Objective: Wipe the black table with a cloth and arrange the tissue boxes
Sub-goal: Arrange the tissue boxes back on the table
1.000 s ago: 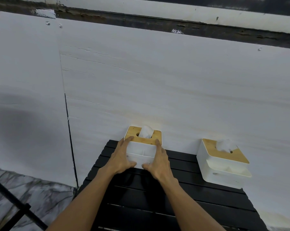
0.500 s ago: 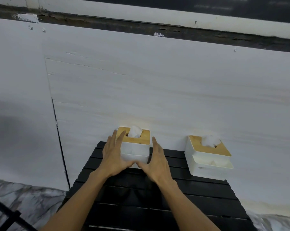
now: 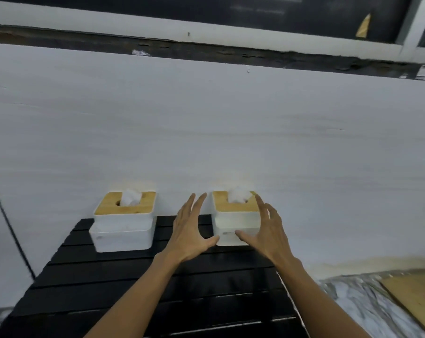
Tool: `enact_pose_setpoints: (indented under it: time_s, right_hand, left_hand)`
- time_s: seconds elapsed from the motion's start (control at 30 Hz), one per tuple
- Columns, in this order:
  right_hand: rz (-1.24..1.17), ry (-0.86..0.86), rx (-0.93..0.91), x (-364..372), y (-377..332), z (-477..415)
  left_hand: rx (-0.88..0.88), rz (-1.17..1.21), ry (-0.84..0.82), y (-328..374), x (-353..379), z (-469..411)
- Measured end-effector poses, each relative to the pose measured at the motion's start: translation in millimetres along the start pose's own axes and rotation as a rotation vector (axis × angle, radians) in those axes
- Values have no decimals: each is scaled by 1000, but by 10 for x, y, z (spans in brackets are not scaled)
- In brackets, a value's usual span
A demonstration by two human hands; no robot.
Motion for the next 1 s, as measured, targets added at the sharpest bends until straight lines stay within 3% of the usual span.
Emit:
enact_pose_setpoints:
  time_s: [0.2, 0.43, 0.67, 1.0]
  right_hand:
    - [-11, -206, 60, 217, 395, -189]
    - [-113, -292, 53, 451, 390, -414]
    - [-162, -197, 52, 486, 369, -342]
    - [-301, 15, -49, 435, -73, 32]
  left_hand:
    - [-135, 66, -113, -18, 538, -311]
    - [-237, 83, -123, -130, 792, -488]
    - [-252, 92, -50, -186, 857, -489]
    - [-47, 134, 97, -124, 483, -112]
Point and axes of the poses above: each hand's wrist, its own z-axis away from the middle knuckle, its own x-axis out of the palm, y = z × x, the point moved 2 cm from there along -z, towards the middle knuckle, and after that the axes turned 10 degrees about z, right-handed, at the moved point
